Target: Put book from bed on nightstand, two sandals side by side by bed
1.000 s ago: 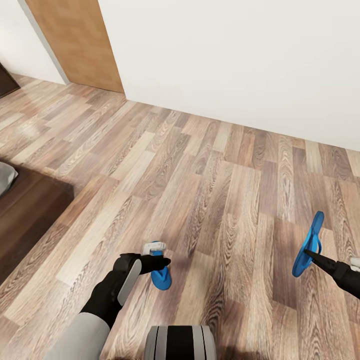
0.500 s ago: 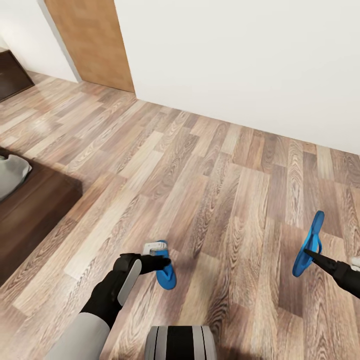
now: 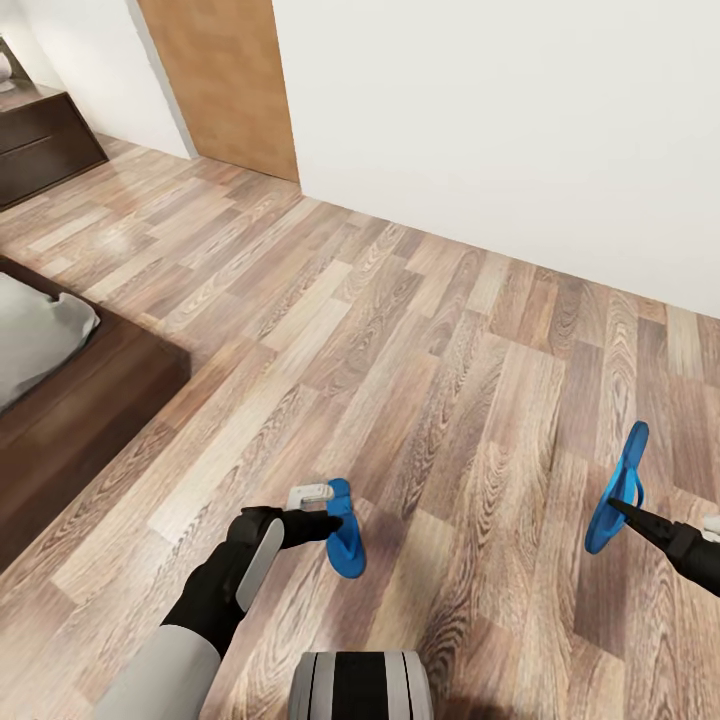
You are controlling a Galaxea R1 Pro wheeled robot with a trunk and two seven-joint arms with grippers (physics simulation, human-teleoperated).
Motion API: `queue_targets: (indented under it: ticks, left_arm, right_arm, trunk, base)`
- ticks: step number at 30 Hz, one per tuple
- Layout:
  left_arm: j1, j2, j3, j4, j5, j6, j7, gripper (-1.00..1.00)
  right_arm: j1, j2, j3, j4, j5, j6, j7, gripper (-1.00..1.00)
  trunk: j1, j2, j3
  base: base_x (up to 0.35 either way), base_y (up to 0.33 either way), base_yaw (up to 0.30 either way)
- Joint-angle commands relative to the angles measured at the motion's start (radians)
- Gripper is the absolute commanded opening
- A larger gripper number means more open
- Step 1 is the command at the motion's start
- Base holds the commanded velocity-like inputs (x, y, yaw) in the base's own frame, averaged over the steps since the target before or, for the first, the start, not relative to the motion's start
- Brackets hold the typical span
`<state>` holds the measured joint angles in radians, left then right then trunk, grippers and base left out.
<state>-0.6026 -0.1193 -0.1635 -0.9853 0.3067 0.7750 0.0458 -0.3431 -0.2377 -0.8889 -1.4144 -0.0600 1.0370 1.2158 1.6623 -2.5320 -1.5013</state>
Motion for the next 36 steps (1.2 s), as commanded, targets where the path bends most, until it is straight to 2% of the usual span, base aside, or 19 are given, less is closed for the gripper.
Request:
queue_targets:
  ticks: [1, 9, 17, 25, 36]
  left_arm:
    - [0.0, 0.0, -0.001, -0.001, 0.006, 0.003, 0.005, 1.0]
    - [0.0, -0.002, -0.002, -0.001, 0.006, 0.003, 0.005, 1.0]
    - [0.0, -0.002, -0.002, -0.001, 0.006, 0.003, 0.005, 1.0]
    - [0.0, -0.001, -0.001, -0.001, 0.006, 0.001, 0.005, 1.0]
    - [0.0, -0.002, -0.002, -0.001, 0.006, 0.003, 0.005, 1.0]
  right_arm:
    - [-0.001, 0.0, -0.001, 0.0, -0.004, 0.01, -0.001, -1.0]
    - [-0.001, 0.0, -0.001, 0.0, -0.004, 0.01, -0.001, -1.0]
    - [-0.001, 0.001, -0.001, 0.0, -0.004, 0.01, -0.001, -1.0]
    - [-0.001, 0.001, -0.001, 0.0, -0.004, 0.01, -0.001, -1.0]
    - [-0.001, 0.001, -0.001, 0.0, -0.004, 0.01, -0.001, -1.0]
  trunk:
    - [0.0, 0.0, -0.001]
    - [0.0, 0.0, -0.001]
    - [0.0, 0.0, -0.001]
    - [0.0, 0.0, -0.001]
    - [0.0, 0.0, -0.001]
  base:
    - [0.0, -0.012, 0.005]
    - [0.0, -0.156, 0.001]
    - [0.008, -0.022, 0.0]
    - [0.208, -0.001, 0.0]
    - [0.014, -0.073, 0.0]
